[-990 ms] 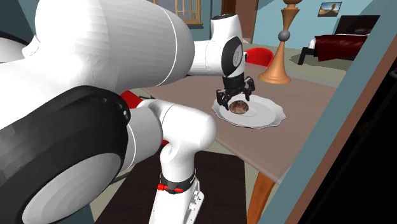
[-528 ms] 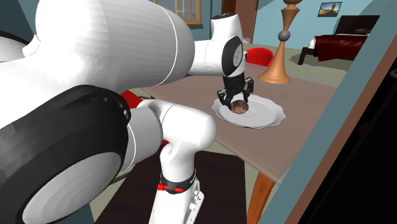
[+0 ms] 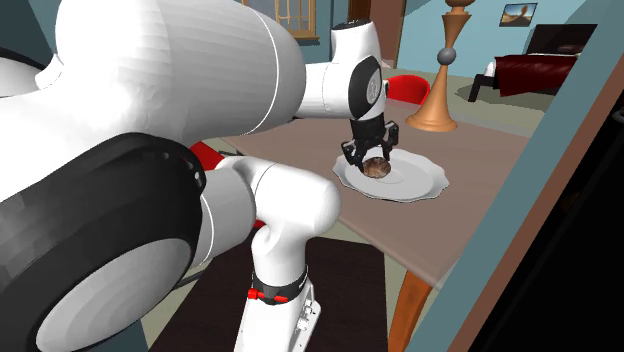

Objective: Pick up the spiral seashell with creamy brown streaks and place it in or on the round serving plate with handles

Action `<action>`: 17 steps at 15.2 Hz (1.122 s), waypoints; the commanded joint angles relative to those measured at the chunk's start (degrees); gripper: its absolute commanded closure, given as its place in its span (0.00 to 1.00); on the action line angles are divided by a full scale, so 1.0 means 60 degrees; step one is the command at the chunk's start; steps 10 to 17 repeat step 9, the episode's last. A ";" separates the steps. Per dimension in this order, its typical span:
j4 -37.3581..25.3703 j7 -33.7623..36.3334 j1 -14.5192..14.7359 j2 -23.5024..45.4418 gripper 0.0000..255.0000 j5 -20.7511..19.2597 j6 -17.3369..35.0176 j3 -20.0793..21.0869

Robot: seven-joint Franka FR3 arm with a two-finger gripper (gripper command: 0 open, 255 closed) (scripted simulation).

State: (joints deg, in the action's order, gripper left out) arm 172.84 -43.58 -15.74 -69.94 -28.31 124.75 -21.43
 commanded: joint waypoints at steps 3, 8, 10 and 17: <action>-0.0304 -0.0047 0.0118 -0.0055 1.00 0.0183 -0.0441 0.0128; -0.0921 -0.0107 0.0299 -0.0071 1.00 0.0507 -0.1055 0.0398; -0.1049 -0.0114 0.0337 -0.0065 1.00 0.0560 -0.1174 0.0444; -0.1049 -0.0114 0.0337 -0.0065 1.00 0.0560 -0.1174 0.0444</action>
